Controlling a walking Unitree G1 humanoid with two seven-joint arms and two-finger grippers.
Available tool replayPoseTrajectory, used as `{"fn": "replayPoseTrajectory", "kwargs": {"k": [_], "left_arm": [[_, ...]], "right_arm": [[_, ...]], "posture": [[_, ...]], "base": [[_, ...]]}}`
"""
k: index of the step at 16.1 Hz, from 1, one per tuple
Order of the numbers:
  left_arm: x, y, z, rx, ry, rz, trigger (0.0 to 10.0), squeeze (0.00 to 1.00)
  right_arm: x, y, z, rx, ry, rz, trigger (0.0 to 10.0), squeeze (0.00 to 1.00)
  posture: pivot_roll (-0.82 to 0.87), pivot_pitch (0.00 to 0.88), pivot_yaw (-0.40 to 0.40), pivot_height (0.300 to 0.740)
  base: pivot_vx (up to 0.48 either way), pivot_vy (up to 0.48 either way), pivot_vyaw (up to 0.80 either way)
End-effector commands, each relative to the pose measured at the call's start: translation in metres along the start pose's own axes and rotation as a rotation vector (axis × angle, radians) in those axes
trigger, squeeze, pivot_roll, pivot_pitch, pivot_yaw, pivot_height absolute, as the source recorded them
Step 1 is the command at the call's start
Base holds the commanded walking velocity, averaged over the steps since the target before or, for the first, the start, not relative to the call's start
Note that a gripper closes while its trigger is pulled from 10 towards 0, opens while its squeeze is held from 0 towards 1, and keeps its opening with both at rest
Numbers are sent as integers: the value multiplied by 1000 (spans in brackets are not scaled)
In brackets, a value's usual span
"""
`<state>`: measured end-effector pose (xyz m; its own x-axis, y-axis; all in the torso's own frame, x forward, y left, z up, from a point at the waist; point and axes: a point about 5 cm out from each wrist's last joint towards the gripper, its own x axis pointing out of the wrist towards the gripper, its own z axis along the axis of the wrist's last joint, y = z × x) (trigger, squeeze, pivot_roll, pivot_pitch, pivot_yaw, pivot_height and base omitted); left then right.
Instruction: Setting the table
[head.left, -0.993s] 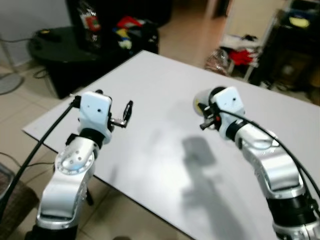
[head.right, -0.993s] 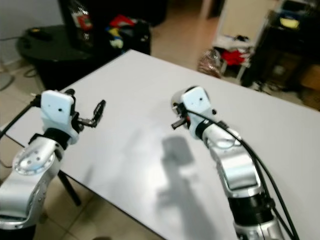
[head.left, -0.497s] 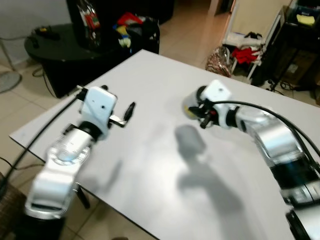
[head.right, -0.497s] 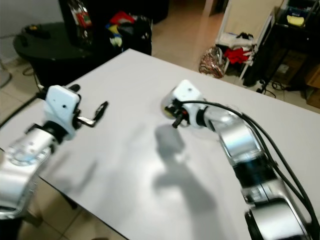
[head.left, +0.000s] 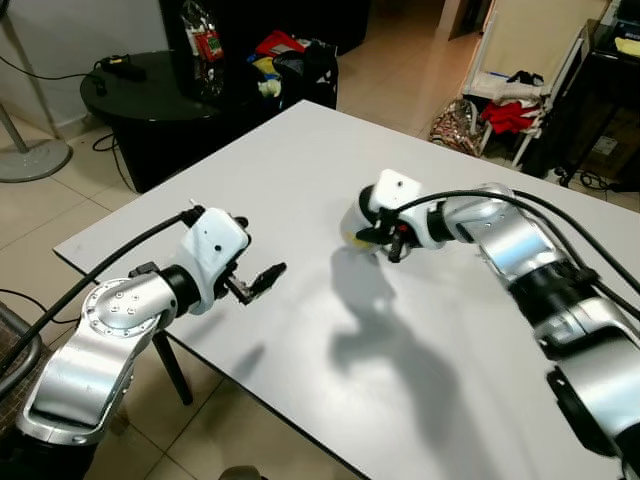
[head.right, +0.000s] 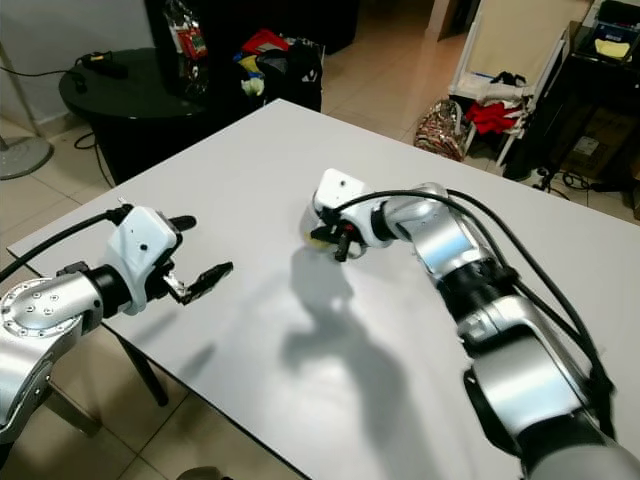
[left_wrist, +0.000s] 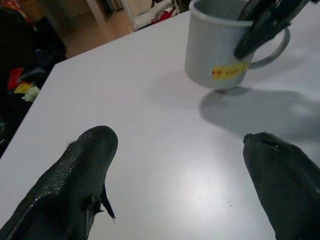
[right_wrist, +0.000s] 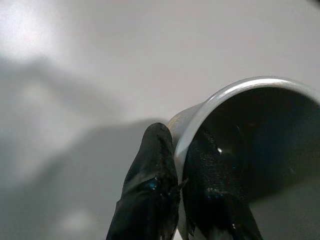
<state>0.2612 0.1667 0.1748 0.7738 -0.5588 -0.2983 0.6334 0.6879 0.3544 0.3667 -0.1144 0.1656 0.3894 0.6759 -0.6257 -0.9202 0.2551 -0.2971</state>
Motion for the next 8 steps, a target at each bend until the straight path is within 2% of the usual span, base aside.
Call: {"fn": "replayPoseTrajectory", "kwargs": {"k": [1, 8], "left_arm": [[-1, -3, 3, 2, -5, -31, 10000, 0], [-5, -11, 1, -8, 24, -126, 10000, 0]], "right_arm": [[3, -1, 2, -28, 24, 20, 10000, 0], [10, -10, 6, -64, 63, 34, 10000, 0]], "posture": [[178, 0, -37, 740], [179, 0, -38, 740]], "base": [[0, 0, 0], [0, 0, 0]]}}
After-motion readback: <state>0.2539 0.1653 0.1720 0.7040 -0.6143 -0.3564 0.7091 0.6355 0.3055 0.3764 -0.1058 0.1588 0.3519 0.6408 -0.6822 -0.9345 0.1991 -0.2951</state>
